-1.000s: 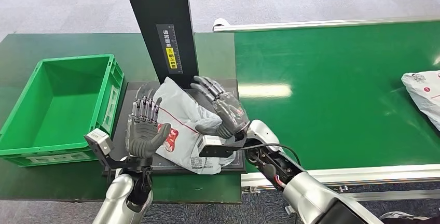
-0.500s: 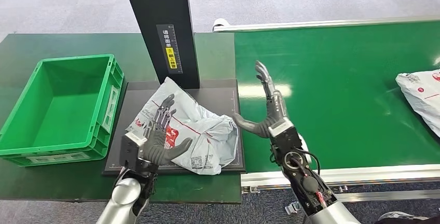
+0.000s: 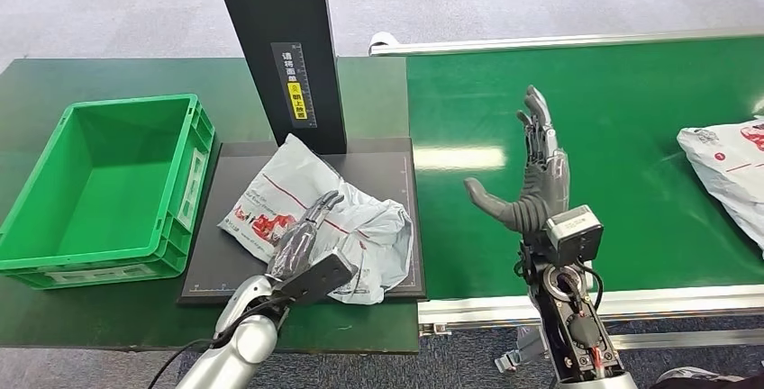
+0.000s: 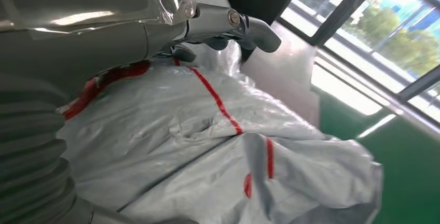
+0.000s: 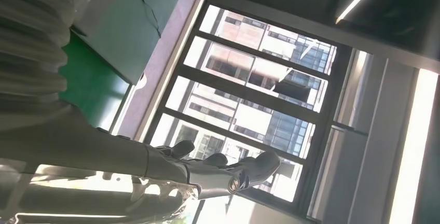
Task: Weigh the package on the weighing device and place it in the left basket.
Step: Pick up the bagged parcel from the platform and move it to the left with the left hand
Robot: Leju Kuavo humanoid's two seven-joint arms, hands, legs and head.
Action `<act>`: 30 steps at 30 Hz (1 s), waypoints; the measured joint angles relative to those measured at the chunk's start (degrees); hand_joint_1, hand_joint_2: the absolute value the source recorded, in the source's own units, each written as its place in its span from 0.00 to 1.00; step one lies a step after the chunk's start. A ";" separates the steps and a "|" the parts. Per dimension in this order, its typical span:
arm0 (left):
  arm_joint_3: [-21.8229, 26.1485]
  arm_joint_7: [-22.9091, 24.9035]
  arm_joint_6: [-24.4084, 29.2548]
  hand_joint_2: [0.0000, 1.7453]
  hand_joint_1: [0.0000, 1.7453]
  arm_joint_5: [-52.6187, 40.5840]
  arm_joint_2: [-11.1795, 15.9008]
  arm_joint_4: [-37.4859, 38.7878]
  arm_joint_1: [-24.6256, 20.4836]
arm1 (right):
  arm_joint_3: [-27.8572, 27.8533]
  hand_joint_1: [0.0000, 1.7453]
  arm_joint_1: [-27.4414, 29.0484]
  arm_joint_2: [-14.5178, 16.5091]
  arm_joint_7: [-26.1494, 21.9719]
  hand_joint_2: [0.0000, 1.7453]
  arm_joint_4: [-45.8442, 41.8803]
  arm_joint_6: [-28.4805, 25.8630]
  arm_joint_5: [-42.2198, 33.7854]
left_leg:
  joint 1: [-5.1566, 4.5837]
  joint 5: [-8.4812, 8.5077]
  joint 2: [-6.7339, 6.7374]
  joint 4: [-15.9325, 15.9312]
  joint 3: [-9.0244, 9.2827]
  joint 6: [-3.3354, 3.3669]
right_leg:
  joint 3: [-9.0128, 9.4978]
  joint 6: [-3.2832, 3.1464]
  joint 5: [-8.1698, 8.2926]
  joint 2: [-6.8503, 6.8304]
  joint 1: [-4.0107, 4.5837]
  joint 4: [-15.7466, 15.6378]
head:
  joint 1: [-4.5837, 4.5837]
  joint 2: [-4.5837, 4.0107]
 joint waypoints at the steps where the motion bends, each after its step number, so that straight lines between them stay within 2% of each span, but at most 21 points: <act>1: 0.19 0.45 -0.04 1.00 0.75 0.02 -0.05 0.55 -0.07 | -0.42 0.00 0.28 0.14 -0.01 1.00 -0.33 0.07 0.31 | 0.00 0.00 0.00 0.00 0.00 0.00 | 0.00 0.00 0.00 0.00 0.00 0.00 | 0.00 0.00; 2: 0.45 0.66 -0.16 1.00 0.99 0.24 -0.14 1.01 -0.10 | -0.78 0.00 0.53 0.26 -0.01 1.00 -0.58 0.08 0.54 | 0.00 0.00 0.00 0.00 0.00 0.00 | 0.00 0.00 0.00 0.00 0.00 0.00 | 0.00 0.00; 15: 3.94 0.35 -1.42 1.00 1.00 2.12 -0.63 2.96 -0.12 | -2.40 0.00 1.53 1.27 0.02 1.00 -1.29 0.89 1.47 | 0.00 0.00 -0.01 -0.01 0.03 0.00 | 0.06 0.00 0.00 0.00 0.00 0.00 | 0.00 0.01; 18: 3.97 0.35 -1.37 1.00 1.00 1.59 -0.68 3.02 -0.16 | -2.82 0.00 1.18 1.58 1.80 1.00 -0.48 3.10 -0.65 | 0.00 0.00 -0.01 -0.02 0.02 0.00 | 0.07 0.00 0.00 0.00 0.00 0.00 | -0.01 -0.01; 23: 4.01 -0.13 0.10 1.00 1.00 1.24 -1.30 3.40 -0.12 | -6.46 0.00 -2.34 3.29 10.92 1.00 10.13 12.15 -13.09 | 0.00 0.02 -0.01 -0.02 0.07 0.00 | 0.13 0.00 0.01 -0.03 0.00 0.00 | 0.01 0.00; 30: 4.17 -0.41 0.56 1.00 1.00 1.27 -1.72 3.83 -0.10 | -9.70 0.00 -4.90 4.93 11.87 1.00 19.84 14.30 -15.86 | 0.00 0.02 -0.03 -0.01 0.07 0.00 | 0.12 0.00 0.02 -0.03 0.00 0.01 | 0.00 0.00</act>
